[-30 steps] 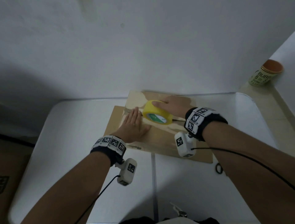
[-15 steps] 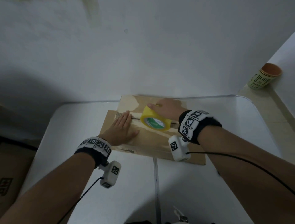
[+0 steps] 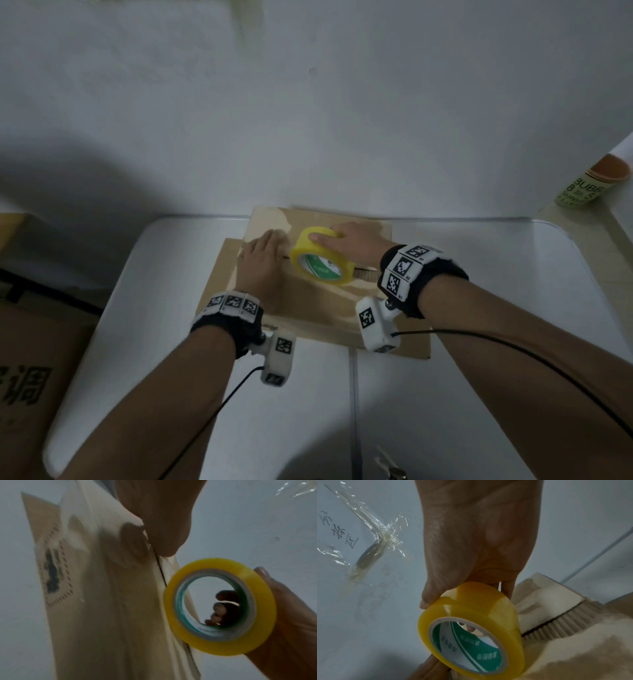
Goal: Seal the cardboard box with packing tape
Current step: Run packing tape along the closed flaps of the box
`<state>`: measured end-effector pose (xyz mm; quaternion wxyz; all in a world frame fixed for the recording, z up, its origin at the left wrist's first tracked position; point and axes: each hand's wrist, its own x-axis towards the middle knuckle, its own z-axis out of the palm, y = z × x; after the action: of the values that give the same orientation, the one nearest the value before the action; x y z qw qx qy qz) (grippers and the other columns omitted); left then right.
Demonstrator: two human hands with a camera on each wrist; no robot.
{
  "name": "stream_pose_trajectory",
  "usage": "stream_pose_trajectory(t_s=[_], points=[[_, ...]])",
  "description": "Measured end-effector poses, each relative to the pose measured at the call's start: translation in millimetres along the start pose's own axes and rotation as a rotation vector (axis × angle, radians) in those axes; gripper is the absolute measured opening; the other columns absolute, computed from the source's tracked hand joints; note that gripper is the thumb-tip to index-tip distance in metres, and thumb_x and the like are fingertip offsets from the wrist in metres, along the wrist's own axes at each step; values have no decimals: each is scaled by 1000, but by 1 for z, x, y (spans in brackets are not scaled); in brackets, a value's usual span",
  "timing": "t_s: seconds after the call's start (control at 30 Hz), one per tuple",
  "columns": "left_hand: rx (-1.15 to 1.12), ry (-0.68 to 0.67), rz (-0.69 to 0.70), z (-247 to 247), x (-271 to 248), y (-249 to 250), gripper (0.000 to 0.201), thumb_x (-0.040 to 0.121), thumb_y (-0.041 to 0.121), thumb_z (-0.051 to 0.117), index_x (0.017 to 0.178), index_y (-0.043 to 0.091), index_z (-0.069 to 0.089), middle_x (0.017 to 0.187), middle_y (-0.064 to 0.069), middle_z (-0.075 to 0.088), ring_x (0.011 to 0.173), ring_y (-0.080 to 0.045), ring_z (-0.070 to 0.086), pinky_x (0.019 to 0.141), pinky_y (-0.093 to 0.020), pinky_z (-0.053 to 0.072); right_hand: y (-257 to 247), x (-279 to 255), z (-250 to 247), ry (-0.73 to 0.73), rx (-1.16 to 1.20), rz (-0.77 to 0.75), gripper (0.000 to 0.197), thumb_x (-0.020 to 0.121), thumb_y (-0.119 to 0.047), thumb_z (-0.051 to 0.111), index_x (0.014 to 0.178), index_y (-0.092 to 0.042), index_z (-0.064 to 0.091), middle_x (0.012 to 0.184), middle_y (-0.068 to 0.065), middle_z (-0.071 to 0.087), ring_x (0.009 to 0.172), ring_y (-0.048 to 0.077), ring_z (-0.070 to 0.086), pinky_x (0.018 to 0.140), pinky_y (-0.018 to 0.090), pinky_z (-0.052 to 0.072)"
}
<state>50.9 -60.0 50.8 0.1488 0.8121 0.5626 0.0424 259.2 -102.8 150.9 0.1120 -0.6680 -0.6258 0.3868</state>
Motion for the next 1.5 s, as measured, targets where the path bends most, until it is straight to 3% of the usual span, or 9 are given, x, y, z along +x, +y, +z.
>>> stream_pose_trajectory(t_s=[0.17,0.33,0.53,0.67,0.87,1.03,1.27,1.4,1.5], points=[[-34,-42,-127,20,0,22,60,102,34,27,155,26,-1,163,2,-10,149,-27,-10,117,-53,-4,-1,-2,5,20,252,4,64,91,-62,40,125,-11,56,117,2,59,108,18,56,99,35,44],[-9,-35,-133,24,2,17,61,103,35,27,155,26,-3,162,2,-10,149,-26,-9,118,-52,-4,13,-7,7,-10,231,-29,39,93,-57,41,84,-24,60,80,-8,61,79,14,58,72,26,43],[-61,-32,-160,22,0,20,55,104,34,20,155,28,-1,162,4,-9,149,-22,-10,118,-47,-8,6,-3,-5,12,-69,-69,57,92,-61,38,91,-10,63,89,6,64,82,23,59,72,32,44],[-57,-39,-187,24,2,20,53,104,39,12,154,31,-1,162,7,-9,149,-20,-10,120,-45,-7,20,-16,-33,21,-245,-6,61,84,-69,44,69,-12,57,70,4,55,73,23,53,64,32,38],[-38,-65,-205,24,3,22,53,103,41,9,154,32,-2,162,8,-11,149,-20,-11,120,-44,-7,64,-46,-54,104,-313,124,72,82,-71,44,117,-12,63,122,8,62,110,26,58,86,34,45],[-18,-84,-214,21,1,26,53,103,41,9,154,32,-5,162,6,-12,149,-21,-12,120,-45,-9,77,-53,-56,140,-84,87,51,90,-55,49,61,-14,45,65,1,45,70,20,48,56,28,29],[-6,-126,22,29,-3,86,54,104,39,14,154,30,-5,161,6,-16,148,-19,-15,118,-49,-8,74,-52,-44,179,-98,42,59,87,-60,50,113,-9,62,113,8,61,106,24,56,77,27,34],[2,-165,77,37,-4,107,56,103,43,13,154,30,-6,161,9,-15,149,-17,-14,119,-49,-4,71,-52,-53,102,-113,29,51,94,-56,40,79,-11,61,86,7,59,88,25,54,64,27,32],[35,-201,77,36,-4,100,60,102,47,14,154,29,-8,161,7,-17,149,-18,-15,119,-50,-3,85,-58,-60,45,54,73,51,92,-59,41,95,-16,67,95,0,60,93,20,55,74,26,38]])
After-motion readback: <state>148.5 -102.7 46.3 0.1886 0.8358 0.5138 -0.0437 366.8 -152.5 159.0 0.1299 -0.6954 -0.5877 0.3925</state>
